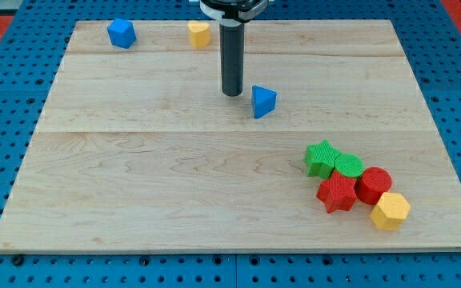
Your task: Push the blue triangle into the green star
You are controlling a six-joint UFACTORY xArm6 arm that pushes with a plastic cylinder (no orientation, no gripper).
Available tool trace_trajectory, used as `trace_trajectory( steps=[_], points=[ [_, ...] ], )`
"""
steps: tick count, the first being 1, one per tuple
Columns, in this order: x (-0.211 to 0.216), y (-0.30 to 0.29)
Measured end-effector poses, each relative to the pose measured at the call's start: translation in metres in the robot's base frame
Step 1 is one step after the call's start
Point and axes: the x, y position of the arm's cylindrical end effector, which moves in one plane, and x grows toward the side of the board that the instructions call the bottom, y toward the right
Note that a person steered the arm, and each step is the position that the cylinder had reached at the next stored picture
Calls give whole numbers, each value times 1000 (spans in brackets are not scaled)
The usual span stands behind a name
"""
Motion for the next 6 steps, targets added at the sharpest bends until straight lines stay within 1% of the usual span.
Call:
trace_trajectory(
  steps=[1, 2, 3, 4, 5, 6],
  points=[
    [-14, -14],
    [-15, -13],
    [-15, -13],
    [-4, -2],
    [21, 58],
    [28, 86]
  ],
)
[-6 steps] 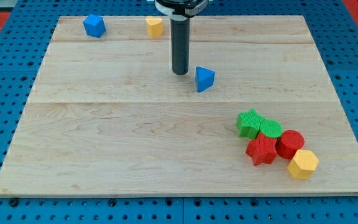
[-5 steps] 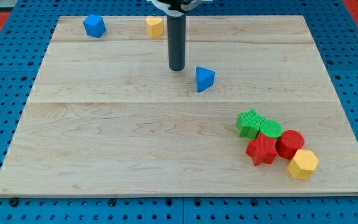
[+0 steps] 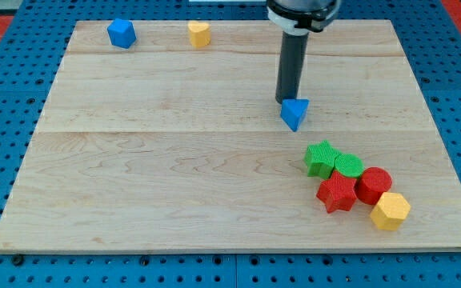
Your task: Push the blue triangle into the green star
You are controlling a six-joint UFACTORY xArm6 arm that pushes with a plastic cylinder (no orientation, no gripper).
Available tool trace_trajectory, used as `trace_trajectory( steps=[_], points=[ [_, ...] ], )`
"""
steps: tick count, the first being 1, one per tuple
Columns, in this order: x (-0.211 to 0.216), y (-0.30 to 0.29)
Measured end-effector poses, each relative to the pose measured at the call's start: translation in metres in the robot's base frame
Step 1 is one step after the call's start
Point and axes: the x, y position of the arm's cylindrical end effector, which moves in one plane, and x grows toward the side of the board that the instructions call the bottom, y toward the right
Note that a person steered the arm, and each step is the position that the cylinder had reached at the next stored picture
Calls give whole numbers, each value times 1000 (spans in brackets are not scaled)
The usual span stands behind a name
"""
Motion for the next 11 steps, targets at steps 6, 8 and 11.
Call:
trace_trajectory(
  steps=[6, 8, 11],
  points=[
    [-10, 19],
    [49, 6],
    [65, -13]
  ],
)
